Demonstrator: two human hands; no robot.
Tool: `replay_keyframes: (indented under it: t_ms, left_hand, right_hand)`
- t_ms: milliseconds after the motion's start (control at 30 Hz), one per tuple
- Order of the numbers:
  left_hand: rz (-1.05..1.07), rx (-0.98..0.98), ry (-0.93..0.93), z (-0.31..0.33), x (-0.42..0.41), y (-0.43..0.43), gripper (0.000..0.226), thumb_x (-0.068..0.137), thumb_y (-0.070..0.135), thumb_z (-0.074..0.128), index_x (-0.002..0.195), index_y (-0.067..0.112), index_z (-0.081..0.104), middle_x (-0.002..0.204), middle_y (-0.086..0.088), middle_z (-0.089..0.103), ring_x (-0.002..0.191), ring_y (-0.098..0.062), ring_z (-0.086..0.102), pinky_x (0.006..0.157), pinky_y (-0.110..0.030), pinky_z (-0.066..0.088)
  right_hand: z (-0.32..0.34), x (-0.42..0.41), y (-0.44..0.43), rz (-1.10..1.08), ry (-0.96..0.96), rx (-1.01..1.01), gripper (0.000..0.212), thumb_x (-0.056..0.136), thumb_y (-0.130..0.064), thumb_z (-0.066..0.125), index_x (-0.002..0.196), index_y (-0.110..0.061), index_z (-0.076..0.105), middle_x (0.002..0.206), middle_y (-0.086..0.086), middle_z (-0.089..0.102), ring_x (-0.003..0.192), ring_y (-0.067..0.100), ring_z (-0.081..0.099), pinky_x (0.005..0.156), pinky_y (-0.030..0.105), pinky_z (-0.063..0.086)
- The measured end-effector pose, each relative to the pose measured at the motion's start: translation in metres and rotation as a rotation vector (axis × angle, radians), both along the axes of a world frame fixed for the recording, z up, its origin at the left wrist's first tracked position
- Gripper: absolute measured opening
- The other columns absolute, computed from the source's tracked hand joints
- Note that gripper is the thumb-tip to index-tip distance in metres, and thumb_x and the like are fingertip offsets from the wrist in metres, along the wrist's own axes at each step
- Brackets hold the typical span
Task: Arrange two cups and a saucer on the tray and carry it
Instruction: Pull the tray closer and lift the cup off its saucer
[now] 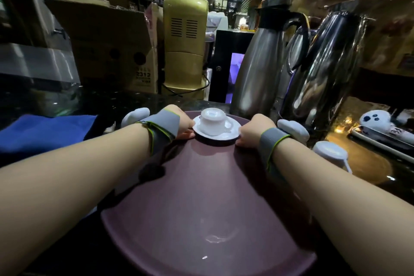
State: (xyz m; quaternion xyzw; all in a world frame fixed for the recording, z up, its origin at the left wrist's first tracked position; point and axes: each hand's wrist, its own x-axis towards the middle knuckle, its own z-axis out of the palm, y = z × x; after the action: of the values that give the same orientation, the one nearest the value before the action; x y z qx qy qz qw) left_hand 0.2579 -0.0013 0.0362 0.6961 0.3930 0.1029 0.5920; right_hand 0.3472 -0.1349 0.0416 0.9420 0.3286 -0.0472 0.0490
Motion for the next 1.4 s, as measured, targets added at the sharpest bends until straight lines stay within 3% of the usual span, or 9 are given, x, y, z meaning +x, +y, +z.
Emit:
replay_keyframes:
  t_ms: [200,300,367,467,600,700,967,1100,1400]
  left_hand:
    - [-0.009,0.211,-0.009,-0.011,0.004,0.001,0.013,0.083,0.004,0.059,0.072,0.008,0.053,0.093,-0.012,0.057,0.085,-0.020,0.056,0.088,-0.029,0.050]
    - [-0.052,0.238,0.021,-0.010,-0.005,0.001,0.015,0.079,0.004,0.063,0.068,0.009,0.053,0.093,-0.012,0.059,0.087,-0.023,0.057,0.095,-0.035,0.050]
    - [-0.063,0.249,0.031,-0.007,-0.013,0.002,0.010,0.078,0.002,0.064,0.072,0.006,0.057,0.091,-0.013,0.061,0.091,-0.026,0.060,0.097,-0.041,0.049]
    - [-0.056,0.131,0.018,-0.005,-0.031,0.006,0.011,0.077,-0.006,0.063,0.069,0.000,0.059,0.070,-0.012,0.065,0.092,-0.033,0.066,0.092,-0.042,0.052]
    - [-0.099,0.125,0.047,-0.002,-0.061,0.004,0.007,0.078,-0.007,0.062,0.072,-0.003,0.061,0.032,-0.008,0.058,0.067,-0.029,0.064,0.074,-0.035,0.059]
    - [-0.099,0.110,0.026,-0.004,-0.080,0.002,0.012,0.079,-0.009,0.060,0.068,-0.003,0.060,0.028,-0.007,0.053,0.039,-0.018,0.060,0.065,-0.031,0.059]
    - [-0.142,0.129,0.017,-0.002,-0.113,-0.006,0.016,0.080,-0.011,0.057,0.065,-0.006,0.058,0.026,-0.007,0.052,0.030,-0.014,0.058,0.040,-0.020,0.054]
    - [-0.149,0.149,0.061,-0.003,-0.122,-0.006,0.014,0.078,-0.010,0.059,0.065,-0.006,0.059,0.033,-0.010,0.057,0.062,-0.026,0.065,0.041,-0.021,0.054]
    - [-0.190,0.093,0.052,-0.001,-0.121,-0.008,0.009,0.080,-0.012,0.056,0.071,-0.010,0.058,0.069,-0.018,0.059,0.067,-0.028,0.061,0.040,-0.022,0.054]
  right_hand:
    - [-0.001,0.005,0.006,0.023,0.024,0.030,0.045,0.093,-0.029,0.051,0.129,-0.002,0.053,0.130,0.014,0.058,0.124,0.028,0.053,0.084,0.029,0.042]
    - [-0.003,0.001,0.005,0.037,-0.004,-0.048,0.048,0.090,-0.035,0.055,0.126,-0.004,0.057,0.082,0.009,0.057,0.118,0.028,0.056,0.071,0.024,0.041]
    - [-0.005,-0.004,0.004,0.089,-0.043,-0.090,0.049,0.091,-0.039,0.052,0.125,-0.004,0.058,0.080,0.009,0.056,0.116,0.030,0.057,0.071,0.021,0.037]
    - [-0.003,-0.023,-0.003,0.177,-0.144,-0.137,0.050,0.094,-0.040,0.045,0.124,-0.003,0.058,0.120,0.017,0.062,0.116,0.032,0.057,0.082,0.027,0.042]
    - [-0.004,-0.049,-0.010,0.268,-0.212,-0.188,0.046,0.095,-0.040,0.040,0.123,-0.008,0.059,0.104,0.018,0.062,0.119,0.033,0.053,0.084,0.027,0.041]
    - [-0.010,-0.064,-0.012,0.304,-0.214,-0.199,0.046,0.096,-0.040,0.038,0.122,-0.010,0.060,0.121,0.018,0.061,0.117,0.034,0.053,0.077,0.025,0.033]
    - [-0.018,-0.088,-0.018,0.350,-0.190,-0.112,0.041,0.095,-0.039,0.038,0.095,-0.007,0.063,0.118,0.016,0.066,0.110,0.029,0.061,0.064,0.024,0.033]
    - [-0.016,-0.099,-0.017,0.268,-0.059,0.053,0.047,0.095,-0.041,0.037,0.055,-0.018,0.028,0.115,0.017,0.067,0.109,0.030,0.062,0.053,0.022,0.026]
    - [-0.018,-0.103,-0.019,-0.012,0.271,0.463,0.029,0.094,-0.032,0.045,0.079,-0.008,0.048,0.082,0.011,0.052,0.081,0.022,0.047,0.077,0.023,0.046]
